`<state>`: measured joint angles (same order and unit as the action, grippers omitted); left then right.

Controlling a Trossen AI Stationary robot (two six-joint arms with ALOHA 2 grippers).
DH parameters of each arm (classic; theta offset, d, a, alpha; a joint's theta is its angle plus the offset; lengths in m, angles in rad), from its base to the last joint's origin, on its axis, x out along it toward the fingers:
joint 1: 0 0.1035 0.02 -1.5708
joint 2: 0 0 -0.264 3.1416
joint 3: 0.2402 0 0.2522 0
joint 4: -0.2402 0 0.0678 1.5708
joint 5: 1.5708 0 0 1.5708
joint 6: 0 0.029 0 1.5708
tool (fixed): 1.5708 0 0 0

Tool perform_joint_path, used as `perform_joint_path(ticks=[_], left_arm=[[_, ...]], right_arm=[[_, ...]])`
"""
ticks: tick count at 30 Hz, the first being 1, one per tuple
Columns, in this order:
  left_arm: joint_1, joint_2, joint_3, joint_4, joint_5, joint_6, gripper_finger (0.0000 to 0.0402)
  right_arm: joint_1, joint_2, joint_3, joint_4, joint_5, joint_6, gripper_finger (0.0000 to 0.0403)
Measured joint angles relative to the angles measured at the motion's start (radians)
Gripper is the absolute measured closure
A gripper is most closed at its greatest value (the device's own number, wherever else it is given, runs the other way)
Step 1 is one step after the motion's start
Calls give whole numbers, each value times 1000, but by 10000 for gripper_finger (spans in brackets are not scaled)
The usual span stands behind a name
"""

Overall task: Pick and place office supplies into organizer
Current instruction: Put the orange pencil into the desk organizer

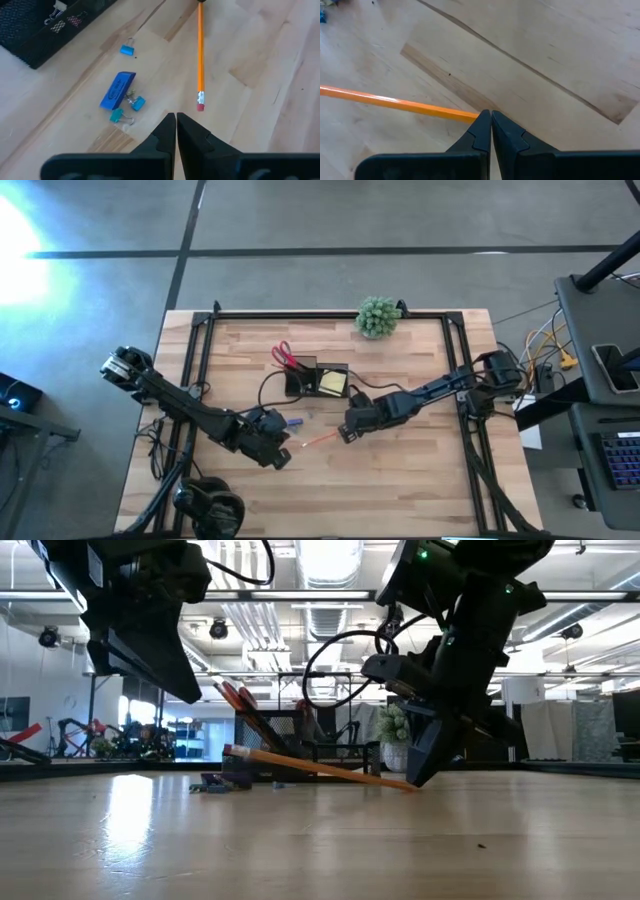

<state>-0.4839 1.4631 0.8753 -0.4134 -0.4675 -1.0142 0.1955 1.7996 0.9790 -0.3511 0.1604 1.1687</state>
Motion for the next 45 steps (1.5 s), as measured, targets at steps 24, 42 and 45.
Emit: perform_joint_path(ticks=[24, 42, 45], left_arm=[[-20, 146, -19, 298, 66, 203, 297], [-30, 183, -17, 301, -19, 315, 282], [-27, 172, -17, 305, -51, 320, 282]], right_arm=[[0, -1, -32, 55, -3, 0, 394], [0, 1, -33, 63, -3, -18, 394], [0, 2, -34, 69, -4, -18, 394]])
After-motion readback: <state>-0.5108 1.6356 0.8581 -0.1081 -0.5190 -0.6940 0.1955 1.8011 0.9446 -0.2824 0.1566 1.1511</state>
